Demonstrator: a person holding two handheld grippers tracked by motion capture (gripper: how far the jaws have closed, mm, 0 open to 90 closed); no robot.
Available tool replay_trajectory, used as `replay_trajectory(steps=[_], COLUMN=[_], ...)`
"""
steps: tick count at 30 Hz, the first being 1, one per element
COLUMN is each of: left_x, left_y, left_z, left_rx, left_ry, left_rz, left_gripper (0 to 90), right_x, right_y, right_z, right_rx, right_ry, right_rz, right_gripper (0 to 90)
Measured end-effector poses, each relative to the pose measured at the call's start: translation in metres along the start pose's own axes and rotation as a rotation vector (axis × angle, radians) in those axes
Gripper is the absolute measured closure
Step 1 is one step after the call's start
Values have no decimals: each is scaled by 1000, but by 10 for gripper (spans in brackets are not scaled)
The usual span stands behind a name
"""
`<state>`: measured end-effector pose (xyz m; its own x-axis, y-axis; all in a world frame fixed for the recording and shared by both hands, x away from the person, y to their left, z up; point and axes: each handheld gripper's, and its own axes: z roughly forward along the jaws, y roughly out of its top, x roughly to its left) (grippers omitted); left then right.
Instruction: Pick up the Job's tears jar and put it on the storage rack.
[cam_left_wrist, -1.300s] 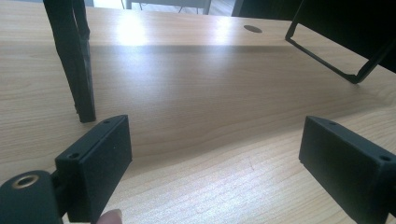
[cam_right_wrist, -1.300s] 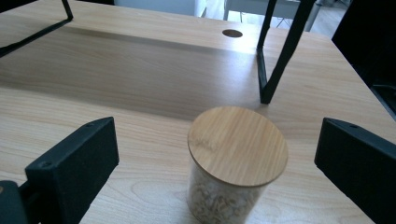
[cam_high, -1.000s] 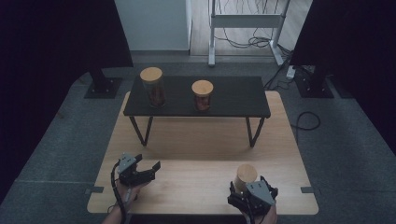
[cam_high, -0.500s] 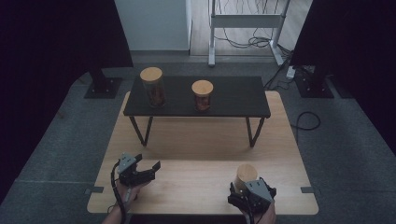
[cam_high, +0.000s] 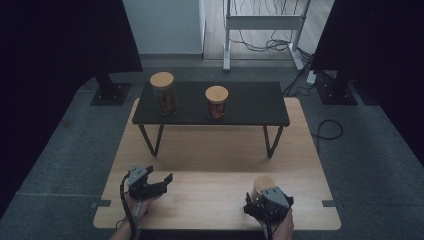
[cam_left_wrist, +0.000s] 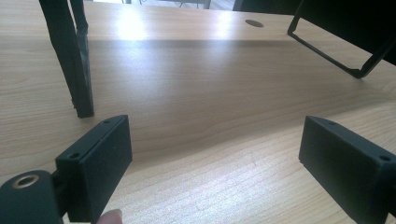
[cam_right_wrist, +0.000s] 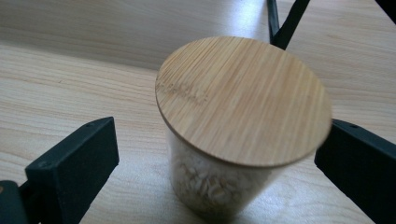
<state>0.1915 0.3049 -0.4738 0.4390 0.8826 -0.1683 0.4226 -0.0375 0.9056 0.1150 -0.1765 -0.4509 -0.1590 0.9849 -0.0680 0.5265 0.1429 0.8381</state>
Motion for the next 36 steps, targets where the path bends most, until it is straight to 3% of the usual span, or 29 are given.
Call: replay_trajectory(steps=[26,36], left_x=[1,1], left_y=[-1,-1], left_z=[1,1], left_rx=[4,5], left_ry=[8,8], left_rz=[-3,-4], left_gripper=[91,91], right_x=[-9,-8], right_y=[5,2], right_z=[27,29], right_rx=[45,31], right_ry=[30,23], right_rz=[22,32], right_gripper=[21,135])
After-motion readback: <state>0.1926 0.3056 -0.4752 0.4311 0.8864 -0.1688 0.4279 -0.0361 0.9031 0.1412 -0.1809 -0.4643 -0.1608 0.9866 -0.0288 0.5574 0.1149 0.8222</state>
